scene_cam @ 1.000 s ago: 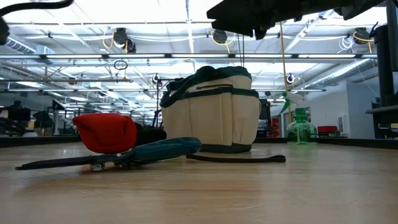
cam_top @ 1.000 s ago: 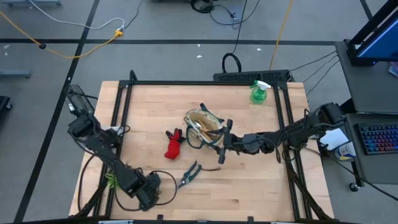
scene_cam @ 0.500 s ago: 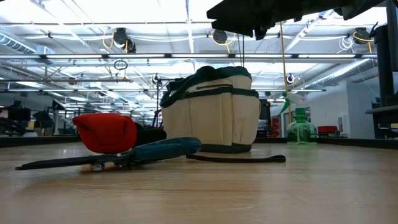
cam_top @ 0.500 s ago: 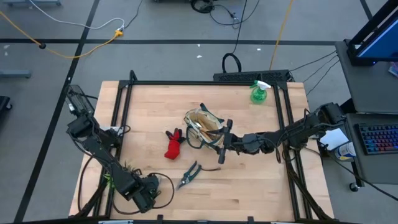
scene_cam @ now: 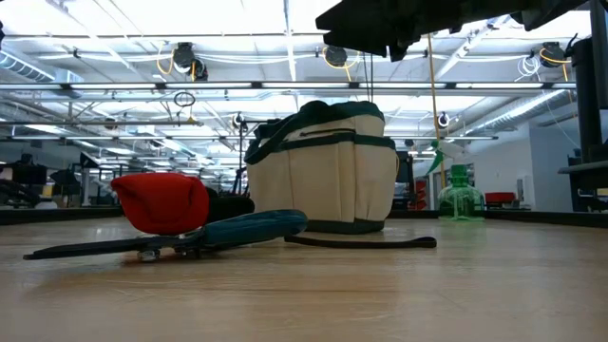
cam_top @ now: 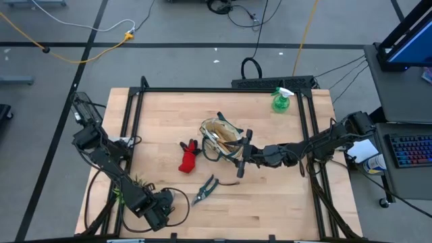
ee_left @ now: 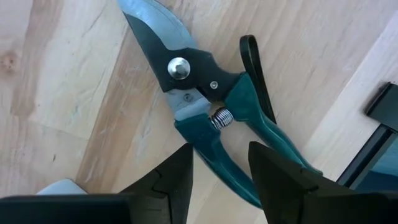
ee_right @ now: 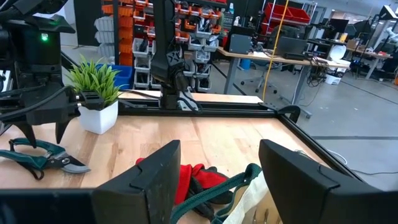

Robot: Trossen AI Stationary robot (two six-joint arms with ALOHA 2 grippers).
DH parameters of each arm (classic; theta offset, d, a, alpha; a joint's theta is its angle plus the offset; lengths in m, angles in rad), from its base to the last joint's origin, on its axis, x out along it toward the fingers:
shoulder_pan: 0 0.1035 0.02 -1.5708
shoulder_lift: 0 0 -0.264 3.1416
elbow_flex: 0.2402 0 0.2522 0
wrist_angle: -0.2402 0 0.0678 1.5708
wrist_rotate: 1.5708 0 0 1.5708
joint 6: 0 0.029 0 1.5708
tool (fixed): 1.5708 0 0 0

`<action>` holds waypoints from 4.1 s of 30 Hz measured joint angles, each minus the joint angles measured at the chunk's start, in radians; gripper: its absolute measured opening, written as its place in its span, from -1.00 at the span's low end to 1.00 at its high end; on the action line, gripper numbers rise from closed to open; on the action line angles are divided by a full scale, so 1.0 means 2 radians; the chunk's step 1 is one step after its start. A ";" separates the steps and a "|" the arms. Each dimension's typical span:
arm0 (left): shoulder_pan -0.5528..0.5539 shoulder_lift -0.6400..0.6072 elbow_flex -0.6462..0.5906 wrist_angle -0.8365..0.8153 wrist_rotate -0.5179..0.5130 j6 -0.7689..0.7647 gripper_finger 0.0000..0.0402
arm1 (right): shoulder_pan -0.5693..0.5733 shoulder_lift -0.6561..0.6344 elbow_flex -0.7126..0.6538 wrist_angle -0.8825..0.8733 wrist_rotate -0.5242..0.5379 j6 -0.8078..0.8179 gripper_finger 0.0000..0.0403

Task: Pick & Place Garden tools in Gardening bag
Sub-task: Put the left green shear scissors into the gardening bag

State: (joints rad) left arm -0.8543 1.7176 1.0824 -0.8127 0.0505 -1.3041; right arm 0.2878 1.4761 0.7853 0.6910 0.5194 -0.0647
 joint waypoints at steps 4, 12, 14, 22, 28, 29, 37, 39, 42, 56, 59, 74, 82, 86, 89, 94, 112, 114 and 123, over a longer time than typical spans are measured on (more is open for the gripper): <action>0.000 0.000 0.000 -0.001 -0.002 0.000 -0.20 | 0.000 0.000 0.000 0.000 0.000 0.000 0.05; 0.000 0.036 0.000 0.000 0.032 0.019 -0.20 | 0.000 0.000 0.000 -0.001 0.000 0.000 0.05; 0.000 0.049 0.000 0.000 0.044 0.032 -0.20 | 0.000 0.000 0.000 -0.002 0.000 0.000 0.05; 0.001 0.058 0.002 0.003 0.034 0.049 -0.20 | 0.000 0.000 0.000 -0.002 0.000 0.000 0.05; 0.001 0.057 0.001 0.003 0.022 0.077 -0.47 | 0.000 0.000 0.000 -0.002 0.000 0.000 0.05; 0.002 0.057 0.001 0.003 0.021 0.081 -0.54 | 0.000 0.000 0.000 -0.002 0.000 0.000 0.05; 0.022 0.058 0.001 0.002 0.012 0.117 -0.71 | 0.000 0.000 0.000 -0.001 0.000 0.000 0.05; 0.029 0.058 0.001 0.002 0.008 0.134 -0.71 | 0.000 0.000 0.000 -0.001 0.000 0.000 0.05; 0.038 0.058 0.001 0.002 0.004 0.163 -0.65 | 0.000 0.000 0.000 -0.001 0.000 0.000 0.05; 0.072 -0.012 -0.001 -0.038 -0.102 0.276 -0.71 | 0.000 0.000 0.000 -0.001 0.000 0.000 0.05; 0.084 -0.041 -0.001 -0.044 -0.141 0.311 -0.69 | 0.000 0.000 0.000 -0.001 0.000 0.000 0.05; 0.216 -0.127 0.000 0.010 -0.261 0.620 -0.65 | 0.000 0.000 0.000 0.000 0.000 0.000 0.05; 0.274 -0.136 0.026 0.103 -0.277 0.795 -0.65 | 0.000 0.000 0.000 -0.004 0.002 0.000 0.05; 0.288 -0.136 0.074 0.108 -0.286 0.848 -0.65 | 0.002 0.000 0.000 -0.036 0.004 0.000 0.05; 0.296 -0.136 0.106 0.115 -0.286 0.884 -0.65 | 0.007 0.000 0.000 -0.055 0.006 0.011 0.05; 0.310 -0.137 0.127 0.146 -0.289 0.921 -0.64 | 0.016 0.000 0.000 -0.084 0.021 0.047 0.05; 0.366 -0.132 0.127 0.280 -0.247 0.977 -0.64 | 0.034 0.000 0.000 -0.142 0.081 0.084 0.05; 0.374 -0.132 0.127 0.298 -0.215 0.976 -0.64 | 0.034 0.000 0.000 -0.142 0.081 0.092 0.05; 0.413 -0.108 0.127 0.357 -0.179 0.975 -0.64 | 0.034 0.000 0.000 -0.143 0.080 0.099 0.05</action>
State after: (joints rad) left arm -0.0285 1.5008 1.3370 -0.0986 -0.3074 0.6450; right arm 0.3557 1.4754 0.7849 0.4056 0.6800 0.1332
